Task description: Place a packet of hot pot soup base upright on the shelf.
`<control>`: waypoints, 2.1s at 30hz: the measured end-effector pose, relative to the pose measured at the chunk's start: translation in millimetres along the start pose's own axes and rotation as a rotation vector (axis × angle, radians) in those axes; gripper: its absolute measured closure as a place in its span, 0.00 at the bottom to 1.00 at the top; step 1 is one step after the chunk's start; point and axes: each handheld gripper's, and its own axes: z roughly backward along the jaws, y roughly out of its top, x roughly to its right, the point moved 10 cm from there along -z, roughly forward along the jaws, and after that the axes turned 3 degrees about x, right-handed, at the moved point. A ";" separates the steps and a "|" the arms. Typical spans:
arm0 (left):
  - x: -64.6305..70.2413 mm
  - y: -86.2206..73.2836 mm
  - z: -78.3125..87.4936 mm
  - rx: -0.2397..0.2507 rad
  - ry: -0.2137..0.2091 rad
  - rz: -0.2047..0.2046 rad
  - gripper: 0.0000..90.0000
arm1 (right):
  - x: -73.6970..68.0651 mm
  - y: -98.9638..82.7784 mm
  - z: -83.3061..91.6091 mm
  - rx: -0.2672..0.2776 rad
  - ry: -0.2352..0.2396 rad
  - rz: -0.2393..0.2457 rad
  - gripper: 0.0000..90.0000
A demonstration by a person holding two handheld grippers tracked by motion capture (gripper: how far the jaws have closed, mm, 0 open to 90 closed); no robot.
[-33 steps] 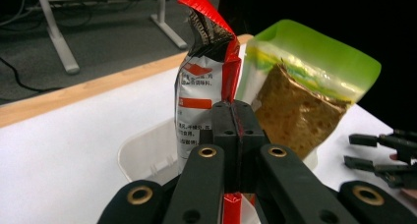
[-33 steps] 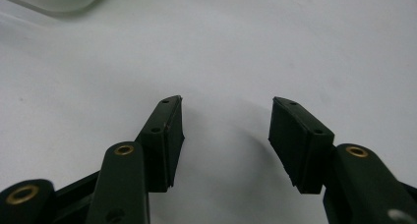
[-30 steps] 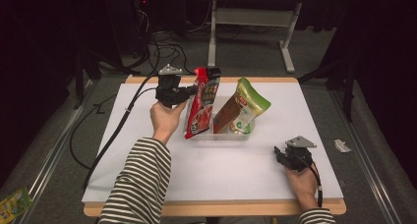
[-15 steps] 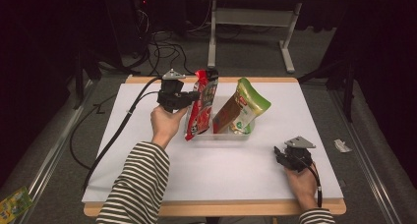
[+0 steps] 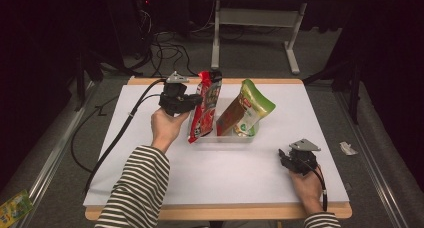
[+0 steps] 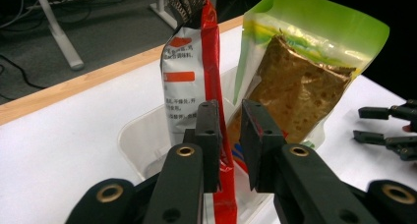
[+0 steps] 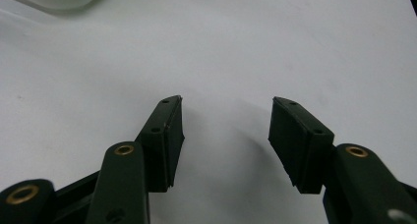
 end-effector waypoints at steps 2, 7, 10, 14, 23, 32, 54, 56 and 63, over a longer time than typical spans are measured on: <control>-0.4 -1.7 1.7 -0.003 -0.002 -0.003 0.85 | 0.0 0.0 0.0 0.000 0.000 -0.001 0.53; -1.6 -10.6 5.2 -0.014 -0.009 0.004 0.84 | 0.0 0.0 0.0 -0.001 0.000 -0.001 0.53; -1.3 -18.7 9.1 -0.037 -0.011 -0.002 0.84 | 0.0 -0.1 0.0 -0.001 0.002 -0.002 0.53; 1.8 -29.8 15.4 -0.062 -0.021 -0.015 0.83 | 0.2 0.0 -0.3 0.000 0.005 -0.005 0.53; 1.8 -70.3 18.5 -0.166 0.005 -0.052 0.78 | 0.2 0.1 -0.3 0.000 0.004 -0.004 0.53; 1.3 -97.0 6.3 -0.238 -0.005 -0.026 0.79 | -0.1 0.0 -0.4 -0.001 0.007 -0.015 0.52; 1.2 -106.1 -12.0 -0.274 0.003 -0.003 0.84 | -0.1 0.0 -0.4 -0.001 0.007 -0.014 0.52; 0.7 -106.2 -12.9 -0.275 0.003 0.000 0.85 | 0.0 0.0 -0.4 -0.001 0.006 -0.014 0.52; 1.5 -110.9 -17.8 -0.304 0.008 0.004 0.89 | 0.4 0.1 -0.4 0.000 0.004 -0.004 0.53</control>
